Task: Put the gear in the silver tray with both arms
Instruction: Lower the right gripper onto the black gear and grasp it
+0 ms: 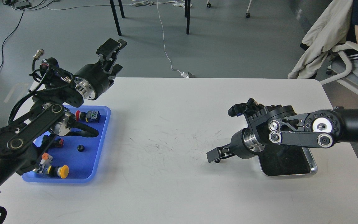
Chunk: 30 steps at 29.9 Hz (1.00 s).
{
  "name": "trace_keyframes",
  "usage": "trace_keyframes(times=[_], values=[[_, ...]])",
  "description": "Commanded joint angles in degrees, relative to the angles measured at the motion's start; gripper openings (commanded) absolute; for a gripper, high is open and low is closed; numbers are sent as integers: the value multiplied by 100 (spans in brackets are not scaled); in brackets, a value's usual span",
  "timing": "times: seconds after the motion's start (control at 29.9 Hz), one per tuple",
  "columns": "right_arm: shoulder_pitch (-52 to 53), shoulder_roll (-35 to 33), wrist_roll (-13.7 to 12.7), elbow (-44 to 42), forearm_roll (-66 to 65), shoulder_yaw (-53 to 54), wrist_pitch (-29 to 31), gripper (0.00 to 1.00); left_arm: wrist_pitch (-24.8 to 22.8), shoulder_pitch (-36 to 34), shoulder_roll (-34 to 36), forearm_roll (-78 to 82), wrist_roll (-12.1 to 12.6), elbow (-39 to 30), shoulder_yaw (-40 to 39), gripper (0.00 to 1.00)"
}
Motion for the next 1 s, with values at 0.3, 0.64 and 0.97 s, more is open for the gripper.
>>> trace_keyframes(times=[0.3, 0.64, 0.97], values=[[204, 350, 1, -175, 13, -379, 262, 82, 0, 0, -9, 0, -26, -26, -90, 98], [266, 639, -8, -447, 13, -502, 305, 74, 0, 0, -18, 0, -35, -35, -116, 98], [327, 789, -8, -536, 13, -598, 402, 55, 0, 0, -27, 0, -43, -35, -134, 98]])
